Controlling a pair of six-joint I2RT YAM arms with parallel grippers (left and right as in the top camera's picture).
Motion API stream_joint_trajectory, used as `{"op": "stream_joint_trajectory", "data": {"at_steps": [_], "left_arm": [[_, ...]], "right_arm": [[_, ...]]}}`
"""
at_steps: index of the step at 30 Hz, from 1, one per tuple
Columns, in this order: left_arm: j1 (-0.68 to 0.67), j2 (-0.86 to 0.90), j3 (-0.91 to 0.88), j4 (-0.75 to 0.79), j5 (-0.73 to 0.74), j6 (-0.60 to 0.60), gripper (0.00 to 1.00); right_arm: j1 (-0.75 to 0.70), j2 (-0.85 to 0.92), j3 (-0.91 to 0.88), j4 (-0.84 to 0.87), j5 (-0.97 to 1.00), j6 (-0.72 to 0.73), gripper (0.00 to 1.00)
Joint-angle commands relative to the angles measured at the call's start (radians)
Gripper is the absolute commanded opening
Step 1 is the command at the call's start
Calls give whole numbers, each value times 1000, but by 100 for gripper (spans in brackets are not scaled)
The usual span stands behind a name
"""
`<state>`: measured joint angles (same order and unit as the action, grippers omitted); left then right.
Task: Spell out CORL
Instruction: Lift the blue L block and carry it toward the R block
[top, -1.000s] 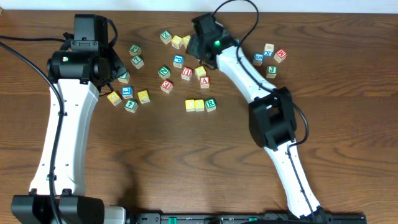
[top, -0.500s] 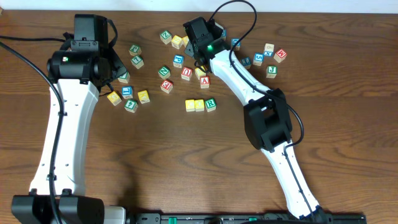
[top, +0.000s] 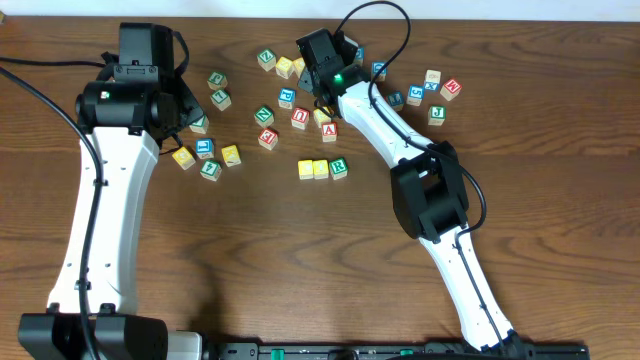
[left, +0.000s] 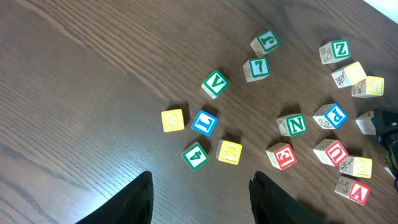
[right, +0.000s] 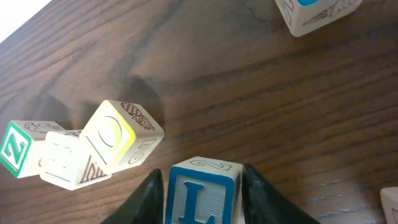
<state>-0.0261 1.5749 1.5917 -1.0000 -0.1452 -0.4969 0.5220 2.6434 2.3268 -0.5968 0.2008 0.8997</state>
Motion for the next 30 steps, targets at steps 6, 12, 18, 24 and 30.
{"op": "stream_joint_trajectory", "data": {"at_steps": [6, 12, 18, 24, 30], "left_arm": [[3, 5, -9, -6, -13, 7, 50], [3, 5, -9, -6, -13, 7, 50], [3, 5, -9, -6, -13, 7, 50], [3, 5, -9, -6, -13, 7, 50], [3, 5, -9, -5, -14, 6, 50]], "right_arm": [[-6, 13, -7, -40, 17, -73, 31], [-18, 13, -7, -51, -40, -223, 27], [-59, 10, -6, -57, -191, -334, 23], [-104, -67, -6, -90, -340, -438, 23], [-124, -217, -6, -240, -411, -600, 21]]}}
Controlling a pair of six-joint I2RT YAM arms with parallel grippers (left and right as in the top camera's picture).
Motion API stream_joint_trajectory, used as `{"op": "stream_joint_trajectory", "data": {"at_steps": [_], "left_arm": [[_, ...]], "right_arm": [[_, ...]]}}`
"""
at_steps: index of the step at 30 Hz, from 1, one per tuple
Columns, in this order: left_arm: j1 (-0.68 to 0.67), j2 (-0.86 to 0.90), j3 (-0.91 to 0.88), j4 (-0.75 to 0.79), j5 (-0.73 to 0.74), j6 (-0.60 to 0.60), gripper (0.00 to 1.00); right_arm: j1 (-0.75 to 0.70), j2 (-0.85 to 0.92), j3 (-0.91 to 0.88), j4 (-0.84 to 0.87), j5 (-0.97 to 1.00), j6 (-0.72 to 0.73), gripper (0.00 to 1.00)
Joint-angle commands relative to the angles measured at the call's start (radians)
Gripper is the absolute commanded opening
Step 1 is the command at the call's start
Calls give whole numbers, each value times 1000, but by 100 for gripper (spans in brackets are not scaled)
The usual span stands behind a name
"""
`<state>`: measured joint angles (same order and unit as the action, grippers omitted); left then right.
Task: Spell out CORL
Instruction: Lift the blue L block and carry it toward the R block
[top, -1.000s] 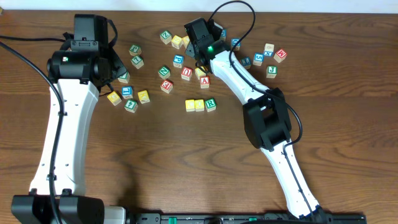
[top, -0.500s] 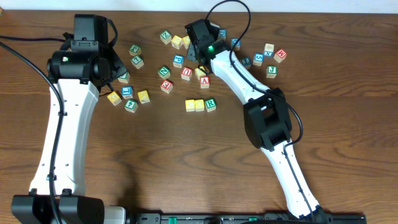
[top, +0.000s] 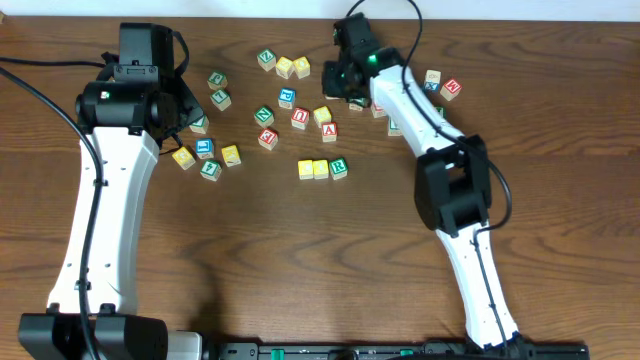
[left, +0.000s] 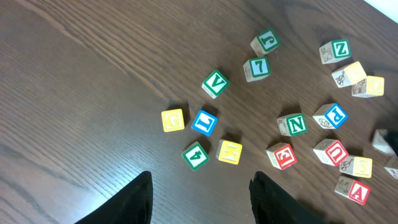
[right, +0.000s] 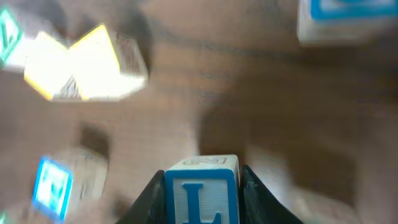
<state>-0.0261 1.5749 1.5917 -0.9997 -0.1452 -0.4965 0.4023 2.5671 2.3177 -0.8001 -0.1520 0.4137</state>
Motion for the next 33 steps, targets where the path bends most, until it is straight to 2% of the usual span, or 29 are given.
{"op": "stream_joint_trajectory", "data": {"at_steps": [1, 11, 15, 19, 24, 33], "left_arm": [[3, 5, -9, -6, -13, 6, 50], [3, 6, -9, 18, -14, 6, 50], [3, 6, -9, 18, -14, 6, 50], [3, 6, -9, 18, -13, 6, 50], [3, 6, -9, 25, -13, 6, 50], [3, 8, -20, 25, -13, 6, 51]], "right_arm": [[-4, -180, 3, -91, -59, -149, 21], [-4, -444, 3, -461, -56, -221, 21], [-4, -483, 3, -586, -53, -221, 19], [-2, -475, -11, -690, 2, -221, 22], [12, -439, -138, -639, 11, -220, 22], [45, -439, -489, -370, 0, -209, 22]]}}
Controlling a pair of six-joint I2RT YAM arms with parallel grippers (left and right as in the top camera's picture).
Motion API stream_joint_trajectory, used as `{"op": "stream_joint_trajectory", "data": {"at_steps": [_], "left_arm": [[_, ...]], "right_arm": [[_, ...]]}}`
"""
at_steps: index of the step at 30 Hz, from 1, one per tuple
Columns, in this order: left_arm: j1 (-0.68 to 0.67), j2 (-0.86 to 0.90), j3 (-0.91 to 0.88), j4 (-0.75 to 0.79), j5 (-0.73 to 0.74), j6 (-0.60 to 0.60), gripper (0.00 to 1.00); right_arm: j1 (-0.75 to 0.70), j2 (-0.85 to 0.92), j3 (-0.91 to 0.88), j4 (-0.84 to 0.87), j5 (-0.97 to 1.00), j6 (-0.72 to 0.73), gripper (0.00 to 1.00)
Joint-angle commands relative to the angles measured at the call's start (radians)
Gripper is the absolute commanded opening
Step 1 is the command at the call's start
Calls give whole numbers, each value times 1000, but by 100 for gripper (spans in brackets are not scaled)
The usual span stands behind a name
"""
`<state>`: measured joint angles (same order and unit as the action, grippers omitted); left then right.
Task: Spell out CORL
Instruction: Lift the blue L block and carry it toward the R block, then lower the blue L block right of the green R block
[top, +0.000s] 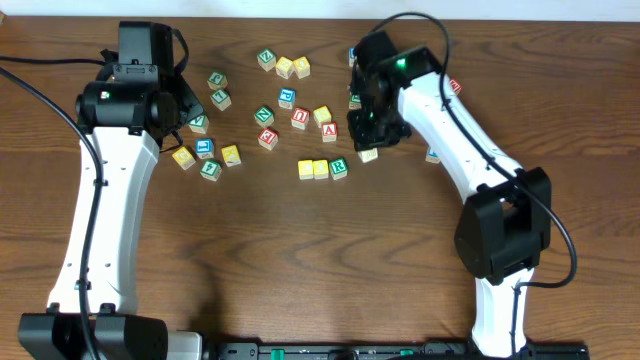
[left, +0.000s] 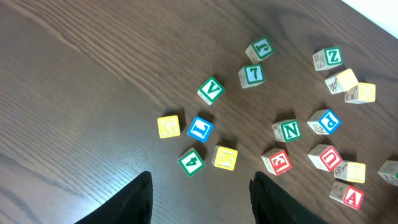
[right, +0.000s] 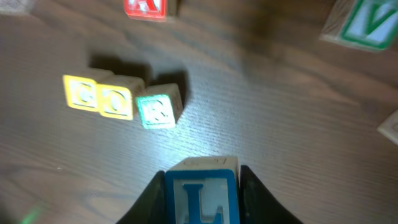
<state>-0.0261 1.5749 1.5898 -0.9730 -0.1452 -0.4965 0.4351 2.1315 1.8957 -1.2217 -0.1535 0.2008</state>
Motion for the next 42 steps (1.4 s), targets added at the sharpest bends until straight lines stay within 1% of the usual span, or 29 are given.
{"op": "stream_joint_trajectory", "data": {"at_steps": [1, 6, 9, 12, 13, 16, 21, 26, 30, 32, 33, 34, 38, 39, 40, 42], "left_arm": [[3, 8, -18, -2, -13, 6, 50], [3, 8, -18, 2, -13, 6, 50], [3, 8, -18, 4, -13, 5, 50], [3, 8, -18, 6, -13, 5, 50], [3, 8, -18, 6, -13, 5, 50], [2, 8, -18, 6, -13, 5, 50], [2, 8, -18, 6, 2, 2, 50], [2, 8, -18, 5, 29, 3, 50], [-4, 12, -18, -11, 32, 2, 50], [-22, 21, -19, -15, 32, 3, 51], [-26, 23, -20, -15, 32, 3, 50], [-36, 29, -21, -14, 32, 3, 50], [-66, 59, -21, -14, 32, 3, 50], [-74, 68, -21, -15, 33, 2, 50], [-79, 71, -21, -15, 33, 2, 50], [-93, 72, -21, -14, 33, 3, 50]], "right_arm": [[16, -3, -104, 98, 2, 4, 22], [32, -3, -253, 286, 5, 18, 22], [34, -3, -312, 358, 6, 23, 25], [34, -3, -336, 390, 6, 23, 33], [34, -3, -338, 393, 6, 23, 34], [31, -3, -337, 404, 5, 23, 42], [17, -18, -301, 390, -26, 23, 42], [13, -79, -274, 300, -26, 23, 42], [13, -87, -274, 217, -13, 31, 31], [13, -85, -274, 183, 43, 49, 27], [13, -85, -274, 181, 46, 49, 27], [14, -85, -274, 176, 47, 49, 25], [13, -84, -280, 150, 111, 58, 10], [13, -84, -293, 156, 122, 65, 4], [13, -84, -299, 159, 122, 65, 1], [13, -84, -321, 176, 122, 65, 1]]}}
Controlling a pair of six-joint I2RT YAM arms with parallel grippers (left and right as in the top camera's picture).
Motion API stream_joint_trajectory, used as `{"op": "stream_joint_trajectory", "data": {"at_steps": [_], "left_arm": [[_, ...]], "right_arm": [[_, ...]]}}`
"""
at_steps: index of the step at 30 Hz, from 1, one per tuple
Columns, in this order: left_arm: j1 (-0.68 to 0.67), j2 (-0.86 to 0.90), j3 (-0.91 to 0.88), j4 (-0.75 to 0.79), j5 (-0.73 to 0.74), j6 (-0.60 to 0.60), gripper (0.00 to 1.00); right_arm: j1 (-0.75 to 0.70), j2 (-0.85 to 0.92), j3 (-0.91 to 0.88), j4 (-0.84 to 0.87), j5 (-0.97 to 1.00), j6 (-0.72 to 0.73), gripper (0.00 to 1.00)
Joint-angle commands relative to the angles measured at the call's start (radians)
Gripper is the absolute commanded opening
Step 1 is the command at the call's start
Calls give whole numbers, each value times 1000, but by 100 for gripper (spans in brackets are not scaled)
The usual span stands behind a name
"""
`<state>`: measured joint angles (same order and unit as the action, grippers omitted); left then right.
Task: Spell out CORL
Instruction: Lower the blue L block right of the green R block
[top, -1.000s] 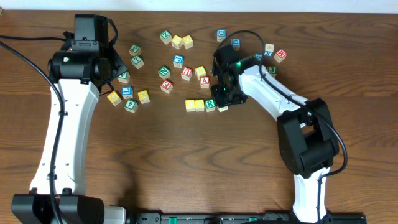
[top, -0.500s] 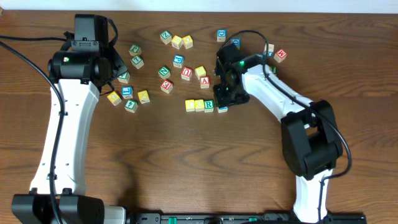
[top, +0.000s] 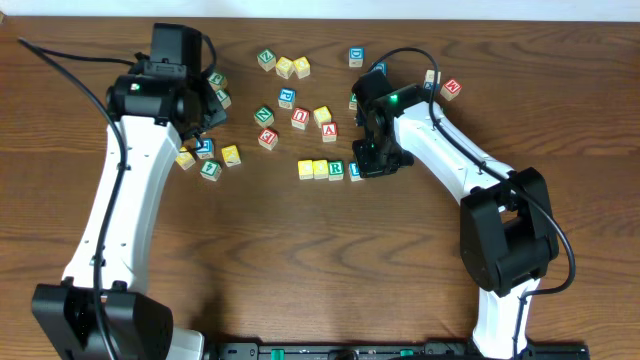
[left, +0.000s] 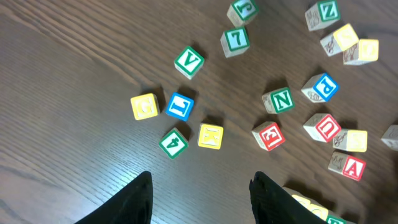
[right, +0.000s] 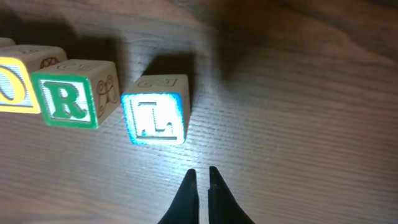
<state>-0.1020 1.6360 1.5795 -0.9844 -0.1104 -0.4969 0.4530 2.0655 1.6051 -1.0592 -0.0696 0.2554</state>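
Note:
A row of letter blocks lies mid-table: yellow C (top: 305, 169), yellow O (top: 321, 169), green R (right: 73, 101) and blue L (right: 155, 118). The L block stands on the wood just right of R, a narrow gap between them. My right gripper (right: 203, 179) is shut and empty, its tips just in front of the L block without touching it; from overhead it hides part of that block (top: 355, 172). My left gripper (left: 202, 190) hangs open and empty over the left cluster of blocks.
Loose blocks are scattered on the left: a second blue L (left: 180, 106), green V (left: 188, 61), yellow blocks, green N (left: 281, 99), red E and red A (left: 353, 167). More blocks lie along the back edge (top: 290, 67) and at back right (top: 450, 88).
The blue L block has left my right gripper and now stands on the table beside R. That gripper is now shut and empty just next to it. My left arm has shifted right.
My right gripper was shut on the blue L block among the back blocks. It then held it near the back edge, then above the table right of the C-O-R row. Now the L sits at the row's right end, released.

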Motion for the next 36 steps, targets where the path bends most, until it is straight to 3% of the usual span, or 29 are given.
{"op": "stream_joint_trajectory", "data": {"at_steps": [1, 11, 36], "left_arm": [[-26, 10, -11, -2, -2, 3, 50], [-125, 11, -26, 1, 24, 6, 49], [-135, 11, -33, 10, 25, 6, 49]], "right_arm": [[-5, -18, -38, 22, 38, 11, 1], [0, -18, -127, 141, 33, 21, 1], [21, -18, -156, 315, -138, 36, 1]]}}
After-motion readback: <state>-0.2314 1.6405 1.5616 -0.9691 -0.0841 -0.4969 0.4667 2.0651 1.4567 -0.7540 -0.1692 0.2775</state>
